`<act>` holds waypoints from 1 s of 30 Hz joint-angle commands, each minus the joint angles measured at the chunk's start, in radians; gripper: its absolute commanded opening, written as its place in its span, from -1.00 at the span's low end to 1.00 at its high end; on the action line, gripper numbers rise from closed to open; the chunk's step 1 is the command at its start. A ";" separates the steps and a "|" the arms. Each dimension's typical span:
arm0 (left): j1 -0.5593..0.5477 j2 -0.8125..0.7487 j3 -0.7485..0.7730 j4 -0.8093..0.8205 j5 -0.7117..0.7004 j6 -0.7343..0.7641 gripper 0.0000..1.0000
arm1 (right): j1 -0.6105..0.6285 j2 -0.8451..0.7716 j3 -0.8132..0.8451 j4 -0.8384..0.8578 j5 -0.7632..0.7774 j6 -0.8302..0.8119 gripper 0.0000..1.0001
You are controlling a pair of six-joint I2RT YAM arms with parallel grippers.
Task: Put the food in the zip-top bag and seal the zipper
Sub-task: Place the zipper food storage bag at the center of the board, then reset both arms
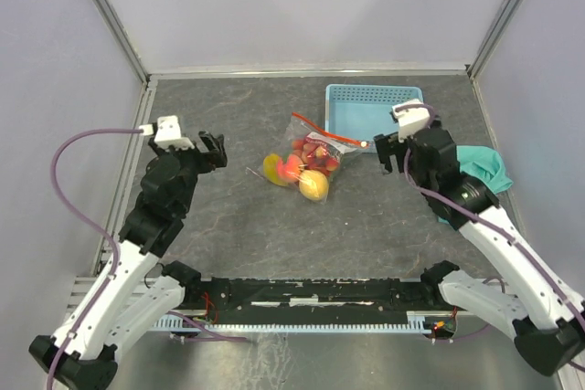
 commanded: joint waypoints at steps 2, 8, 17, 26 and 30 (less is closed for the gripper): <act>0.003 -0.097 -0.009 -0.102 -0.246 -0.128 0.79 | -0.011 -0.166 -0.122 0.151 0.326 0.042 0.99; 0.003 -0.219 -0.114 -0.052 -0.262 -0.130 1.00 | -0.011 -0.327 -0.298 0.220 0.462 0.051 0.99; 0.004 -0.270 -0.215 -0.023 -0.244 -0.122 0.99 | -0.012 -0.393 -0.397 0.229 0.491 0.116 0.99; 0.004 -0.260 -0.246 -0.003 -0.226 -0.117 0.99 | -0.013 -0.388 -0.398 0.233 0.470 0.126 0.99; 0.004 -0.255 -0.245 -0.006 -0.225 -0.118 0.99 | -0.012 -0.382 -0.395 0.228 0.467 0.137 0.99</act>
